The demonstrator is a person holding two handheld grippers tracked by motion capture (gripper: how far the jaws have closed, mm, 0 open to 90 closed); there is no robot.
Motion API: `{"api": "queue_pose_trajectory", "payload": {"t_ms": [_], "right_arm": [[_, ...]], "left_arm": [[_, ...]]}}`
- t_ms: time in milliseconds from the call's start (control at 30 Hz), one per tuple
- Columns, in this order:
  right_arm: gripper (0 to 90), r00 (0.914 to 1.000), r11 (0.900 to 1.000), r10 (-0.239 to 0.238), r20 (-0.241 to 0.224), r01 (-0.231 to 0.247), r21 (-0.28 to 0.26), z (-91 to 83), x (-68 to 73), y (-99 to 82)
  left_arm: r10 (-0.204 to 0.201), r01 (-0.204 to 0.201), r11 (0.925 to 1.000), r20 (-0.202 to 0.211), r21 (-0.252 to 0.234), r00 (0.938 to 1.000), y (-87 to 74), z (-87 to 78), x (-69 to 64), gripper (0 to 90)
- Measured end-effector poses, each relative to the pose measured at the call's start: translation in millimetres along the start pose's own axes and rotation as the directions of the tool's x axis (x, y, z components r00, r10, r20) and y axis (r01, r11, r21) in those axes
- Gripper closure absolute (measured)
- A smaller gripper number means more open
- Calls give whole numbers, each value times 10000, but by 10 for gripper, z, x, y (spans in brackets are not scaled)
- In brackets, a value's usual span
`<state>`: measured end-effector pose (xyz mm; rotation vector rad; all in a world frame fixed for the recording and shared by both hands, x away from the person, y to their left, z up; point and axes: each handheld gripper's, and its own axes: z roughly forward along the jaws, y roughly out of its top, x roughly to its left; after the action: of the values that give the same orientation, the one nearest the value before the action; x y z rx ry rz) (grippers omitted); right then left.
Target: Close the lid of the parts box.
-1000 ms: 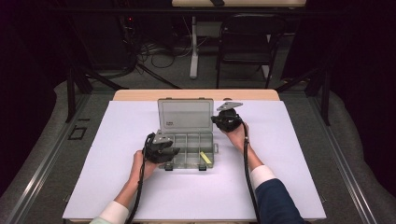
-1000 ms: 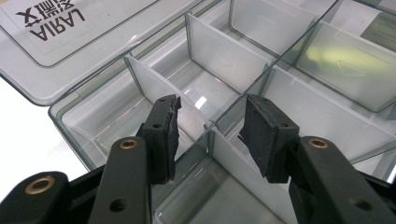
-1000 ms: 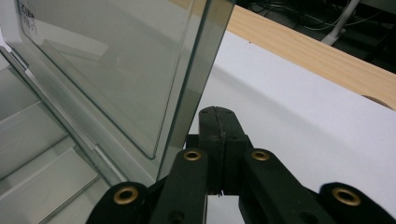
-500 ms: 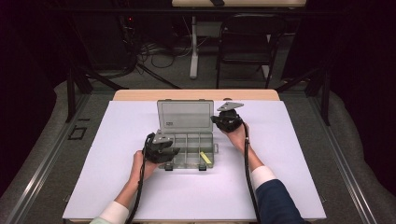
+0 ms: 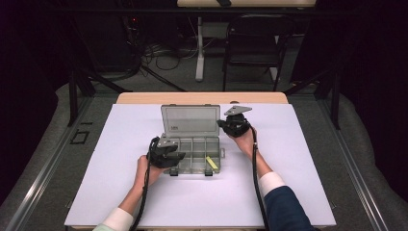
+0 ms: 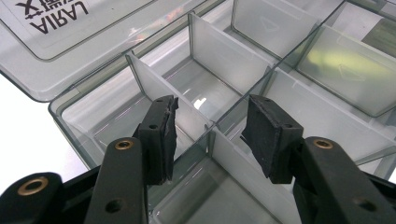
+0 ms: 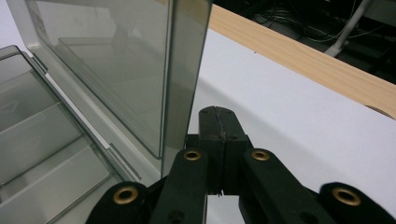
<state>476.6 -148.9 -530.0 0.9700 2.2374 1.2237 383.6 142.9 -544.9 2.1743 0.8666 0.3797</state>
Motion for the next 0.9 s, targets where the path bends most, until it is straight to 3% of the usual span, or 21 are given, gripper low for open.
{"api": "queue_pose_trajectory", "payload": {"t_ms": [200,567,900], "right_arm": [[900,10000,10000,-61,-34,61,-55,-16,9,-3],[900,9999,9999,-87,-81,86,-74,-19,6,-7],[900,9999,9999,-58,-113,57,-100,-23,9,-21]], "left_arm": [[34,-34,10000,8,22,10000,2,3,-1,511],[167,-166,9998,119,-79,9998,21,-17,-7,304],[-120,80,9974,-552,-715,9984,77,-201,70,120]]}}
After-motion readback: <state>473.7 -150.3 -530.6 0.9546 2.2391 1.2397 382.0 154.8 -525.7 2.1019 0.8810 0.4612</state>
